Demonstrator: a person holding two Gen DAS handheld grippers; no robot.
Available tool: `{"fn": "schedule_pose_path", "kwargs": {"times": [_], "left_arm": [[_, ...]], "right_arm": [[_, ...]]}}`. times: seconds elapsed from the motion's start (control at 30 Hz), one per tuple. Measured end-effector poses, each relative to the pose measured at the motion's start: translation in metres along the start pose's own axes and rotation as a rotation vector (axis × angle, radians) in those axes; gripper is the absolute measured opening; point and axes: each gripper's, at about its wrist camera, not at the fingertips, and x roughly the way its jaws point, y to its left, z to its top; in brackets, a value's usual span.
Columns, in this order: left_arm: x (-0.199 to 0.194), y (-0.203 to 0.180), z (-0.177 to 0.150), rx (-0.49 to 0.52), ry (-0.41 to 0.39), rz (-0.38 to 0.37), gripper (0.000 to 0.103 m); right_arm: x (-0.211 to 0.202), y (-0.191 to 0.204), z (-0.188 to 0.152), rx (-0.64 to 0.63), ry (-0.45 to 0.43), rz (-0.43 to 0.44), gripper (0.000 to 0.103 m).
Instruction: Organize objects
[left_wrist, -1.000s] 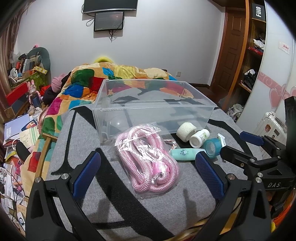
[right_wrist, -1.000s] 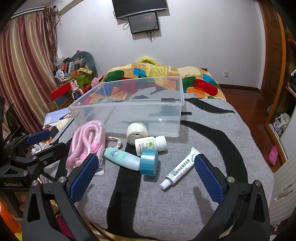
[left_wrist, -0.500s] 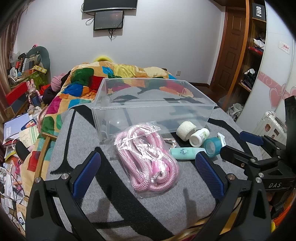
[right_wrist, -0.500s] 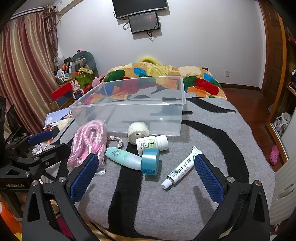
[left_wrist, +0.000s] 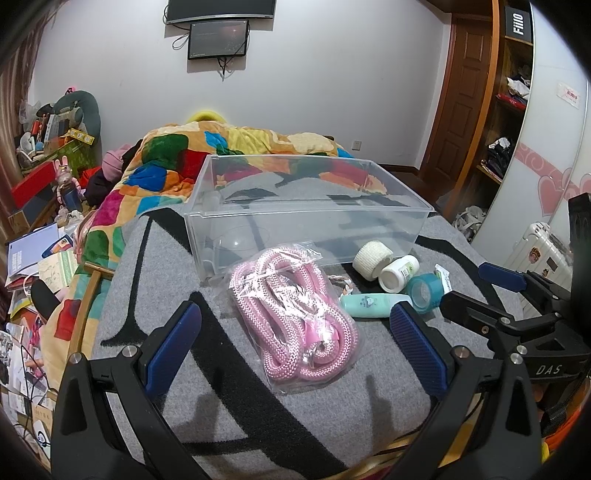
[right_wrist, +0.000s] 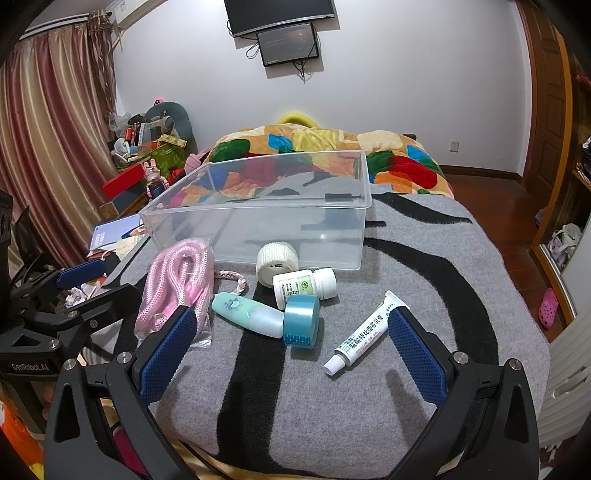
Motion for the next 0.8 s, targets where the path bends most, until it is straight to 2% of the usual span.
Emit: {"fn": "schedule_pose_path", "kwargs": {"times": [0.47,0.8], "left_arm": [[0.002,0.002,0.000,-0.012,0.011,0.002,0.103],[0.013,0.001,0.005,0.001,0.058,0.021,0.103]], "right_arm": [[0.000,-0.001,-0.001,0.004,0.003,0.005,0.103],[0.002,-0.003,-0.001,0.001,0.009,0.005,0.103]]}}
